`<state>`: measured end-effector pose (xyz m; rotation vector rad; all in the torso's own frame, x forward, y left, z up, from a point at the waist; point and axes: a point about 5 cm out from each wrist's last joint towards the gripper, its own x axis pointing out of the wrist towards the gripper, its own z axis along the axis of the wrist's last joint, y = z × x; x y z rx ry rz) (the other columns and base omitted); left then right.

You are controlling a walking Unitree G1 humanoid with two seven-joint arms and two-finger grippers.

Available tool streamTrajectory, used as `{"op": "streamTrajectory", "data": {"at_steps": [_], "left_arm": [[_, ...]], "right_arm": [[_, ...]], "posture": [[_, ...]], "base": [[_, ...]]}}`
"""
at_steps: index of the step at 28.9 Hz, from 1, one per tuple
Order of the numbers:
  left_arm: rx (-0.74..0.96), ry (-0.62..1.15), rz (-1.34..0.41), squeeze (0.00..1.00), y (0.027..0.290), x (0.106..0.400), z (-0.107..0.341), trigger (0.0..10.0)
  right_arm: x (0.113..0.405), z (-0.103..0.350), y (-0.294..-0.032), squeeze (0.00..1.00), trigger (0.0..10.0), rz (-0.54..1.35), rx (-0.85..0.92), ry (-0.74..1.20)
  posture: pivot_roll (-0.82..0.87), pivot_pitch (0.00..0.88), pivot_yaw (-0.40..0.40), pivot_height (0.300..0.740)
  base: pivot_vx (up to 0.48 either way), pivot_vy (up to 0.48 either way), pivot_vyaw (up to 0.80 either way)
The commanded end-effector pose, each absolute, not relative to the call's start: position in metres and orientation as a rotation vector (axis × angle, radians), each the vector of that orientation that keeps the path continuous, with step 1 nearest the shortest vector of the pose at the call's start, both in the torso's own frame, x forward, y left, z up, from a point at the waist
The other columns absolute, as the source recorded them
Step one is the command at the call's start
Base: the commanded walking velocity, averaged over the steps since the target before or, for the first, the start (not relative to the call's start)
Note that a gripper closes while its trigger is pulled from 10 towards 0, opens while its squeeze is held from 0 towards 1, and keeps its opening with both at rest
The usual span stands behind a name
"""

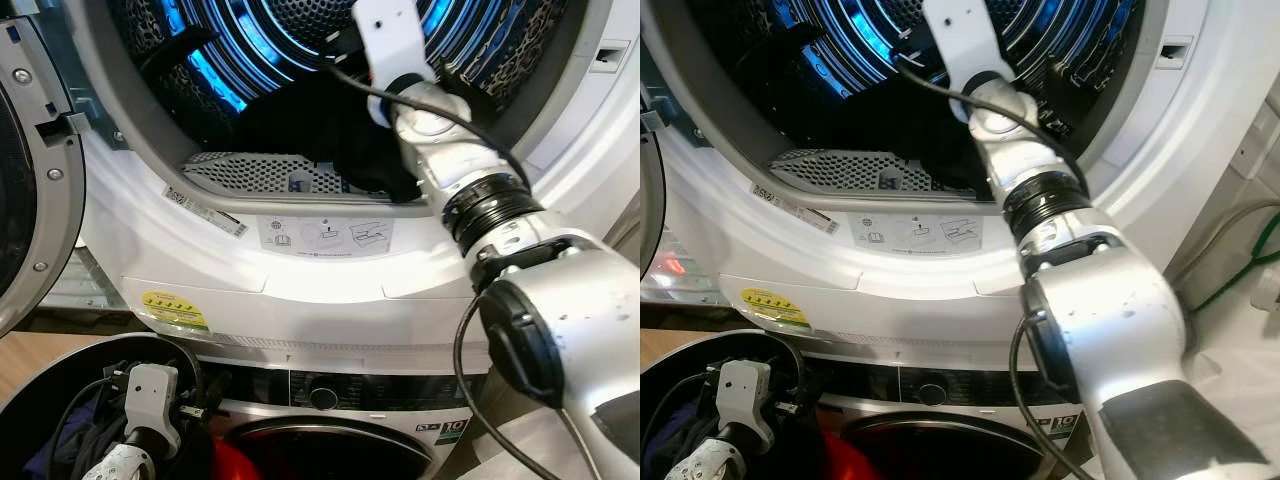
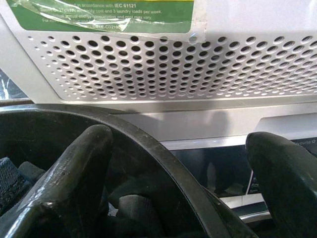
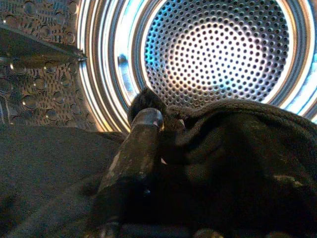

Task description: Clothes washing

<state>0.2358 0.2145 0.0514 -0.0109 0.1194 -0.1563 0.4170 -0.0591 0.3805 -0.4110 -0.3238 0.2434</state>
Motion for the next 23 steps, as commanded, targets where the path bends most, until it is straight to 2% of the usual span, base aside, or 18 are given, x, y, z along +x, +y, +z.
{"op": "streamTrajectory", "data": {"at_steps": [1, 10, 16, 19, 23], "left_arm": [[0.006, 0.134, -0.167, 0.0, 0.216, 0.234, 0.051, 10.0], [-0.001, 0.134, -0.171, 0.0, 0.214, 0.234, 0.051, 10.0], [0.0, 0.14, -0.165, 0.0, 0.215, 0.232, 0.05, 10.0], [-0.004, 0.142, -0.166, 0.0, 0.215, 0.231, 0.05, 10.0], [-0.009, 0.142, -0.165, 0.0, 0.214, 0.232, 0.05, 10.0]], "right_arm": [[0.413, 0.397, -0.057, 1.0, 10.0, 0.258, -0.401, -0.38], [0.411, 0.406, -0.069, 1.0, 10.0, 0.292, -0.373, -0.444], [0.409, 0.403, -0.074, 1.0, 10.0, 0.396, -0.326, -0.464], [0.408, 0.396, -0.076, 1.0, 10.0, 0.486, -0.355, -0.47], [0.408, 0.39, -0.083, 1.0, 10.0, 0.509, -0.388, -0.469]], "posture": [[0.07, 0.0, 0.058, 0.74], [0.06, 0.0, 0.069, 0.74], [0.06, 0.0, 0.073, 0.74], [0.05, 0.0, 0.076, 0.74], [0.05, 0.0, 0.076, 0.74]], "base": [[0.0, 0.0, 0.0], [0.0, 0.0, 0.0], [0.0, 0.0, 0.0], [0.0, 0.0, 0.0], [0.0, 0.0, 0.0]]}}
